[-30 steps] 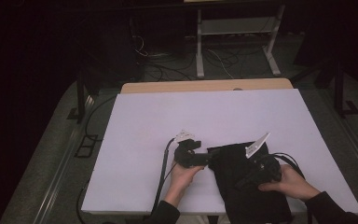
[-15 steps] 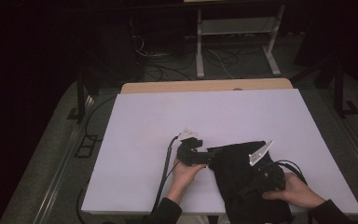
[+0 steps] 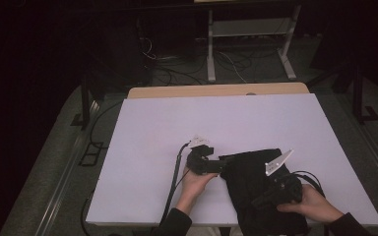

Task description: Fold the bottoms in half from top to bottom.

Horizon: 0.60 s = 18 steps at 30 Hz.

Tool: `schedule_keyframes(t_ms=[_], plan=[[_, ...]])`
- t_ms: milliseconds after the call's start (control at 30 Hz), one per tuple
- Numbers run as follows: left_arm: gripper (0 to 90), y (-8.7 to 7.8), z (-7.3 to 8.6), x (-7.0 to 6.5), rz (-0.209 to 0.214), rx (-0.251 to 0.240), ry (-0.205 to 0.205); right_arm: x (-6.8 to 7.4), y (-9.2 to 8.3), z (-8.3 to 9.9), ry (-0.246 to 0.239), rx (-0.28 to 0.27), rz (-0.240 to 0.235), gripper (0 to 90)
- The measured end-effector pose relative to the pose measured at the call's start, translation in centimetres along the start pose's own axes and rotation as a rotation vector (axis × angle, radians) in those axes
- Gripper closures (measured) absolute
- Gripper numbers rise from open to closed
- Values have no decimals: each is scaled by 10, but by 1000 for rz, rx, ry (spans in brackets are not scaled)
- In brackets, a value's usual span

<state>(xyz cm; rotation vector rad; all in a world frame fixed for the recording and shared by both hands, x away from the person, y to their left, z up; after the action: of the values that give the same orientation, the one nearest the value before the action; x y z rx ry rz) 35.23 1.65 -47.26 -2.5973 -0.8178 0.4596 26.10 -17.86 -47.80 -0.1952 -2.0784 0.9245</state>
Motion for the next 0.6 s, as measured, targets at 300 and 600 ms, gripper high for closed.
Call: schedule_keyframes(t_ms=[300, 600], plan=[[63, -2, -6, 0, 17, 21, 22, -1, -42, -21, -36, -183, 78, 584], [13, -1, -17, 3, 42, 48, 36, -17, -81, -44, 1, -310, 160, 203]])
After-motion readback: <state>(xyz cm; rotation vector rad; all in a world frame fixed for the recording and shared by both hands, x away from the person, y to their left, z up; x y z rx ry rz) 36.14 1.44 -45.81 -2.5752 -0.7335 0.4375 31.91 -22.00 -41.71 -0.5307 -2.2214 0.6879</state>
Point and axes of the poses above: each handheld gripper's, and its own axes: y roughly forward along the jaws, z roughly out of its underside, x roughly to its left, the point moved 5 cm from there along y, roughly forward along the jaws, and after that the axes turned 14 degrees about y, right-handed, at the moved point
